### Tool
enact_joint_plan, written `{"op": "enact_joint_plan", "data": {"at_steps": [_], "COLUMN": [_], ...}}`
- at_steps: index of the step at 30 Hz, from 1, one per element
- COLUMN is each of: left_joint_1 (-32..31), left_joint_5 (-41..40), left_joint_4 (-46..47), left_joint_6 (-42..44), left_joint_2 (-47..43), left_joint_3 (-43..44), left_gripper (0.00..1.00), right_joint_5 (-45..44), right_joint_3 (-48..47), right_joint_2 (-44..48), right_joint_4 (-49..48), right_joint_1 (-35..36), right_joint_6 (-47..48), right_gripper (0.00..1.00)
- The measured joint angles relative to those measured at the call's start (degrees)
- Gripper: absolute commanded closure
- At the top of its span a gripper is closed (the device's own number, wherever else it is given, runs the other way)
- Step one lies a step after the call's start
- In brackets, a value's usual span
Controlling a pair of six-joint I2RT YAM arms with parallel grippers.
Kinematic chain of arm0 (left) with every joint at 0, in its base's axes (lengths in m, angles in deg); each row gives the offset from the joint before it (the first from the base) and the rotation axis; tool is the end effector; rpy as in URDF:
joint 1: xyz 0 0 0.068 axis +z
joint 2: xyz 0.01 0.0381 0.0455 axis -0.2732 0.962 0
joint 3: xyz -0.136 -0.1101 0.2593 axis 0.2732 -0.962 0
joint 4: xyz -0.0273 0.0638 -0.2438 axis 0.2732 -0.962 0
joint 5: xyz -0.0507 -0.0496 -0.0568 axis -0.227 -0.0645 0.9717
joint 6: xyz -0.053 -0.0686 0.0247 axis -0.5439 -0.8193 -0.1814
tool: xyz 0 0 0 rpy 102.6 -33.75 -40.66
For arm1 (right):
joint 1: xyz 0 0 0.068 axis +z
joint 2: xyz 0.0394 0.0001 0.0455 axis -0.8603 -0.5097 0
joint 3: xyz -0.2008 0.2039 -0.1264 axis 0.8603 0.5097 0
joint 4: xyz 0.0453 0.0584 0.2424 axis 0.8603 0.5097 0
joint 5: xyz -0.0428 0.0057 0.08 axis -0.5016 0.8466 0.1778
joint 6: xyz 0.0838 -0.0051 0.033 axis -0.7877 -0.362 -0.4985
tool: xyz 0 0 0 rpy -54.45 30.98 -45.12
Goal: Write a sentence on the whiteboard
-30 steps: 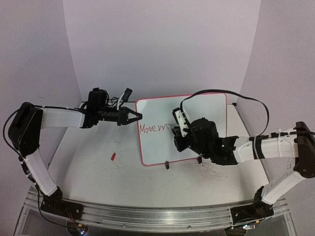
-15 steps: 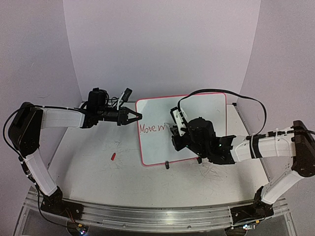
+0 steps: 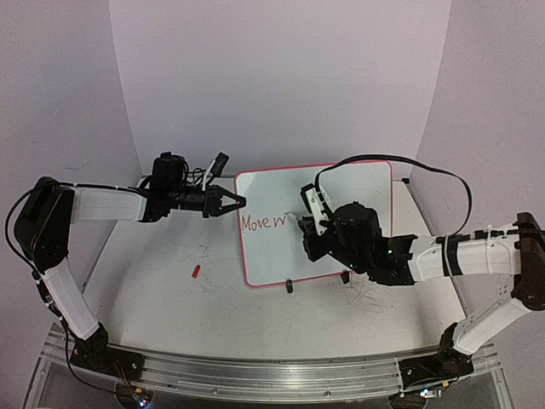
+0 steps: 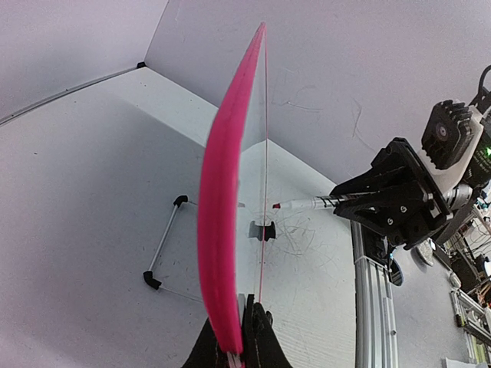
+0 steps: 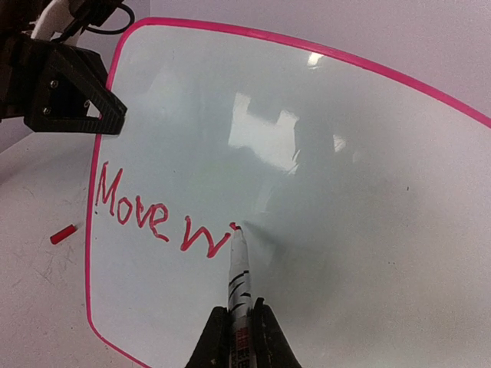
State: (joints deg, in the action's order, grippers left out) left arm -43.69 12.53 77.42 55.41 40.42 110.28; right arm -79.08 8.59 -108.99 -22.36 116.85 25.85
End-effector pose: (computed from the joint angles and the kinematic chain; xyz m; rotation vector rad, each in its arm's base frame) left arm 0.3311 -0.2467 0.2828 0.9489 1.7346 -1.2894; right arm 0.2177 0.2915 0.2892 -0.6875 1.7081 0.3779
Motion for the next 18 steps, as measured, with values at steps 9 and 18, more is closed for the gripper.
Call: {"op": "enact_joint_plan", "data": {"at_steps": [9,18], "left_joint_1": [0.0,0.0], "left_joint_5": [0.0,0.0], "left_joint_4": [0.0,-0.02], "left_joint_6": [0.0,0.04], "left_joint_2": [0.0,-0.1], "left_joint_3": [0.0,0.0], "left_gripper": [1.0,1.0], "right_joint_5": [0.87,0.23], "right_joint_3": [0.03,0.03], "right_joint_2": [-0.24,-1.77], "right_joint_4": [0.05,0.35], "right_joint_1": [0.0,0.0], "right_joint_6": [-0.01,-0.04], "right_gripper": [1.0,1.0]}}
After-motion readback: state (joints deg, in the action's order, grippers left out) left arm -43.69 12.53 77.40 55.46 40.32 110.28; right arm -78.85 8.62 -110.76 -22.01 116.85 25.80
